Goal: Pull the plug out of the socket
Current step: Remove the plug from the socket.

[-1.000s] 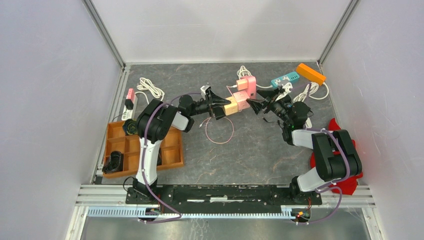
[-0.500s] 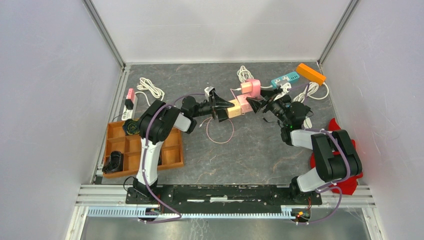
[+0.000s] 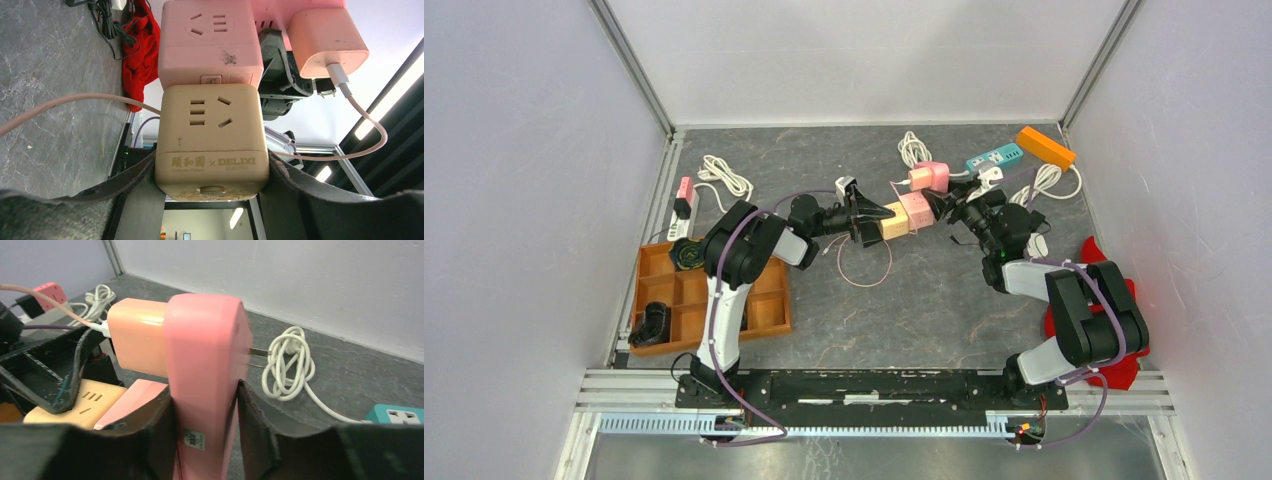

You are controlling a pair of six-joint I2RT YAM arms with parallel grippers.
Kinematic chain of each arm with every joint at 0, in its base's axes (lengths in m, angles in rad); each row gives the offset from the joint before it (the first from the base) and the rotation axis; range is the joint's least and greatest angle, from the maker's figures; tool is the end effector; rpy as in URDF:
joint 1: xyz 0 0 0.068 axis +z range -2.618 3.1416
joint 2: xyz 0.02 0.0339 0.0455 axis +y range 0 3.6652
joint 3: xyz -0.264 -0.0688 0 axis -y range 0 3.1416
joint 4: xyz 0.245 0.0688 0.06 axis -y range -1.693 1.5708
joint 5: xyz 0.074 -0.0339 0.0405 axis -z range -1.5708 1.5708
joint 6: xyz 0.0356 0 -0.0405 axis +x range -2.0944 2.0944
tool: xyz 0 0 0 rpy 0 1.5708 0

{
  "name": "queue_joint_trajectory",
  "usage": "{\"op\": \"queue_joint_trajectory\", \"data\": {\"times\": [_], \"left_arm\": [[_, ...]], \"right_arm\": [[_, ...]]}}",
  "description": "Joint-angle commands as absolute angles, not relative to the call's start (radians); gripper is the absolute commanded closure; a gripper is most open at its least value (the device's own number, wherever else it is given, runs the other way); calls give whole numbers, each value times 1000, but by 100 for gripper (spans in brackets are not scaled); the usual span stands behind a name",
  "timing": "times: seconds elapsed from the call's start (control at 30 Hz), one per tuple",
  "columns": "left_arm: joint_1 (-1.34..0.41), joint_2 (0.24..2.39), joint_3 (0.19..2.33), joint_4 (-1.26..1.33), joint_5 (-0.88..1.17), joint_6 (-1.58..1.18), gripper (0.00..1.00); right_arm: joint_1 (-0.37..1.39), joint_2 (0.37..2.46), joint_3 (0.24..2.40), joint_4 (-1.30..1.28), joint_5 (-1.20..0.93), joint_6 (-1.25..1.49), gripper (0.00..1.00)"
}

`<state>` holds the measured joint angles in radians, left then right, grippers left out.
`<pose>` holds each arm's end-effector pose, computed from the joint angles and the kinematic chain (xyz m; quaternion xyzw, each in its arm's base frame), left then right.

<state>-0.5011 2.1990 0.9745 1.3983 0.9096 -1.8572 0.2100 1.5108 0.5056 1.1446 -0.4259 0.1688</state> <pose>0.3454 -0.2212 0.1336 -0.1004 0.6609 -0.7437 0.0015 0.2820 0.0752 0.2171 -0.1727 0.6379 0.2751 0.6983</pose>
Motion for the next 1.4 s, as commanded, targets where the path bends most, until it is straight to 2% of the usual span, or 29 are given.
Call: {"op": "queue_joint_trajectory", "data": {"times": [0.0,0.2,0.4,0.8,1.37], "left_arm": [[-509,2144,980,1514,902,-1799,98],[-509,2143,976,1498,899,-1790,98],[-509,2144,970,1473,896,-1778,98],[-517,2144,971,1468,899,-1783,98],[-515,2145,973,1482,900,-1795,98]], "right_arm": [[223,1481,516,1122,-409,117,64],[230,1475,529,1090,-379,82,88],[238,1458,528,1053,-299,8,100],[228,1450,521,1035,-119,-96,100],[139,1445,525,1034,-173,-26,100]]}}
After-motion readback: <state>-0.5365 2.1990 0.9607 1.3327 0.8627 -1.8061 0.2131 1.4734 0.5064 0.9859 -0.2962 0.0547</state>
